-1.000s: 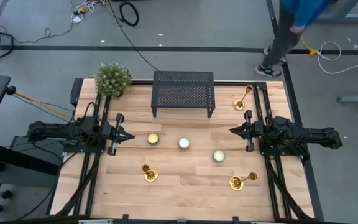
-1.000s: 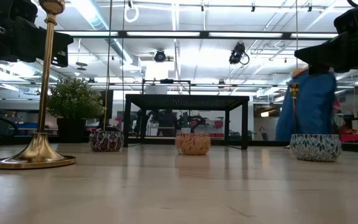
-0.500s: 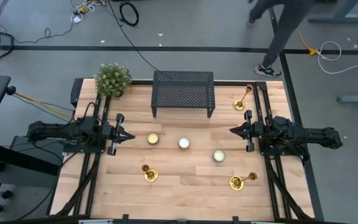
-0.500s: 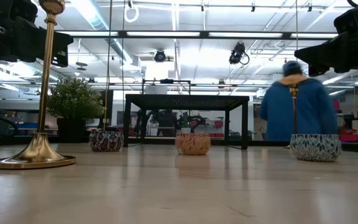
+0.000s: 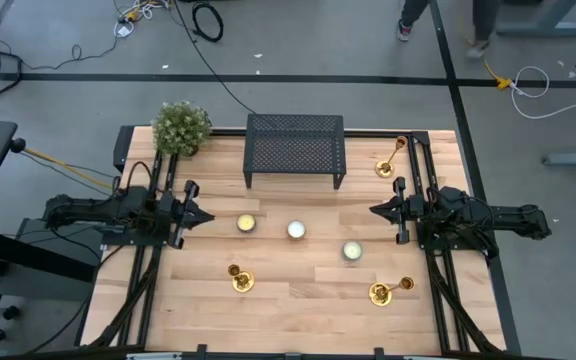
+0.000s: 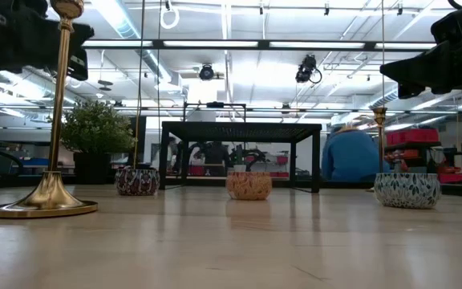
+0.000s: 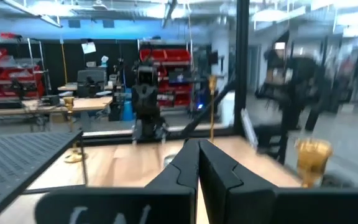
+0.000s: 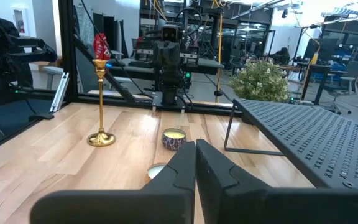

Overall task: Pick & Place candle stick holders
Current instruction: Put the bottom left gold candle holder on the shelf

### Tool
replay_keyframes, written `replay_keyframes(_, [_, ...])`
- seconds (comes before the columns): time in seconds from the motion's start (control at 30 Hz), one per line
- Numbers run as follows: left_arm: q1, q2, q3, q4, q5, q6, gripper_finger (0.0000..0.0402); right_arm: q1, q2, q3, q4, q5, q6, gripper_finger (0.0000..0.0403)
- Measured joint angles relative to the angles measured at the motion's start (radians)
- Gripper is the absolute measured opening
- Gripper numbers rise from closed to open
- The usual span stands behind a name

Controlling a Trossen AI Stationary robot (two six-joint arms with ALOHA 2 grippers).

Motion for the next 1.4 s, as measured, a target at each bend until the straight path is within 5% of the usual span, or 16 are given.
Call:
replay_keyframes(0.4, [0.0,0.042,0.076,-0.003,-0.007,-0.057,0.0007,0.0,0.0,0.0,0.0,0.0,0.0,0.0013])
replay_keyframes(1.17, [0.0,0.542,0.579,-0.382,0.1,0.006,0.0009,0.0,0.0,0.0,0.0,0.0,0.0,0.0013])
replay_keyframes(1.4, [0.0,0.611,0.615,-0.419,0.112,-0.073,0.0007,0.0,0.0,0.0,0.0,0.0,0.0,0.0013])
